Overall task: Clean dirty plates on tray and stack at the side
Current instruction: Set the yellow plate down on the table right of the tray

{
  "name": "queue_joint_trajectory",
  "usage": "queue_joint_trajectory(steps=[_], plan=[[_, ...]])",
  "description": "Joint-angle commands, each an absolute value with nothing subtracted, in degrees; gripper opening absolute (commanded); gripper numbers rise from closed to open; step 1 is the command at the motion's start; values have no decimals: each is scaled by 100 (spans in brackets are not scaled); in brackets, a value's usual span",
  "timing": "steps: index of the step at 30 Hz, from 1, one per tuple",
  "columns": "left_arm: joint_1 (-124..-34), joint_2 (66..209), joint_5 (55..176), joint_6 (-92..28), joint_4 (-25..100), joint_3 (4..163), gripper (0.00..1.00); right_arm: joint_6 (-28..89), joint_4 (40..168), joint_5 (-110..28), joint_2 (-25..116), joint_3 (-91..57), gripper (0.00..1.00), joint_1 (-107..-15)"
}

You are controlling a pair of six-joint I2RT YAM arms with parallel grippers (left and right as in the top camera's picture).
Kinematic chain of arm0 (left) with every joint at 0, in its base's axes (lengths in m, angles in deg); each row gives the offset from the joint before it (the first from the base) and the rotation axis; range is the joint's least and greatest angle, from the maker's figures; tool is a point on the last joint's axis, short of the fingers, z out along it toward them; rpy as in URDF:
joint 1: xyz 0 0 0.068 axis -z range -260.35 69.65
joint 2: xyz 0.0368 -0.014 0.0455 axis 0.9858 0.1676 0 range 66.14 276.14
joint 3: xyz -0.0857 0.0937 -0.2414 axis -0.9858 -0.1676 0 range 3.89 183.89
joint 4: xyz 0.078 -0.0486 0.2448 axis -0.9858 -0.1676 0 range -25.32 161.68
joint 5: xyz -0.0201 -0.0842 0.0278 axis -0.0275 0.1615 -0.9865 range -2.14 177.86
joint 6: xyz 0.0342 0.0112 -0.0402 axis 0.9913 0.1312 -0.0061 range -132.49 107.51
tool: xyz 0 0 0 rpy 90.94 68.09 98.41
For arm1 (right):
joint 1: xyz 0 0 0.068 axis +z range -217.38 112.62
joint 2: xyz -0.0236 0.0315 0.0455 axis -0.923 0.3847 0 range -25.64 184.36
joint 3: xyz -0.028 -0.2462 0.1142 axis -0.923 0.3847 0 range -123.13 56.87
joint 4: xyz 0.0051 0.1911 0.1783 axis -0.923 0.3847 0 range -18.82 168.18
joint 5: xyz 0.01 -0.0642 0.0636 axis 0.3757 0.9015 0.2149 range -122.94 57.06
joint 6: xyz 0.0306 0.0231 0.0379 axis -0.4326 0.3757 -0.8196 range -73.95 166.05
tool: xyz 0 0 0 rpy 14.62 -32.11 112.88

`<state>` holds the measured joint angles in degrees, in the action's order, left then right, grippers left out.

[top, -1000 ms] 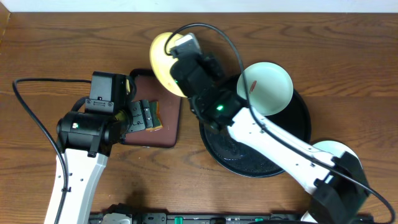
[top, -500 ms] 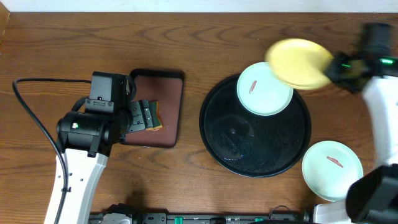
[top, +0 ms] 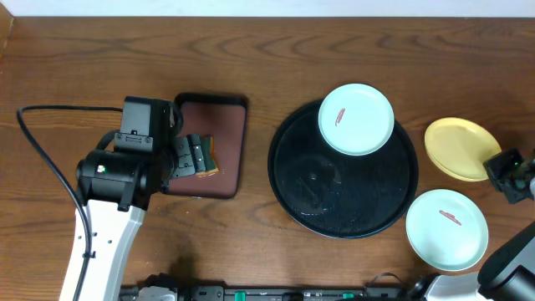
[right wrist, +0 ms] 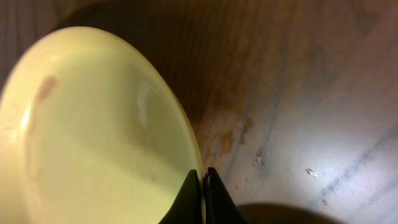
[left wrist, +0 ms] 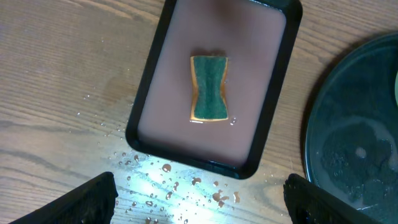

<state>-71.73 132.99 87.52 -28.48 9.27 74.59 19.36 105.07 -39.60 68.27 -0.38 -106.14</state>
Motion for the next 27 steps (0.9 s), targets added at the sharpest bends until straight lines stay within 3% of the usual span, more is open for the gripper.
queue_joint_trajectory(steps=[1, 3, 4, 6, 10, 14, 27], plan=[[-7192, 13286, 8724, -2732, 931, 7564, 87, 2040, 10380, -3914, 6730, 3, 8, -10481], [-7192, 13286, 8724, -2732, 929, 7564, 87, 2038, 10559, -3492, 6717, -1, 36, -10487], [-7192, 13286, 8724, -2730, 929, 7564, 87, 2040, 10590, -3335, 6685, -1, 45, -10496], [-7192, 13286, 8724, -2732, 929, 7564, 87, 2342, 10636, -3584, 6518, -3, 50, -10494], [-7192, 13286, 8724, -2732, 931, 7564, 87, 2471, 11506, -3945, 5983, -1, 49, -10481], [-7192, 13286, 8724, -2730, 931, 7564, 87, 2425, 12391, -2434, 5902, 80, 49, -10489], [-7192, 13286, 8722, -2732, 929, 7564, 87, 2255, 10800, -1956, 5906, 1666, 41, -10489]])
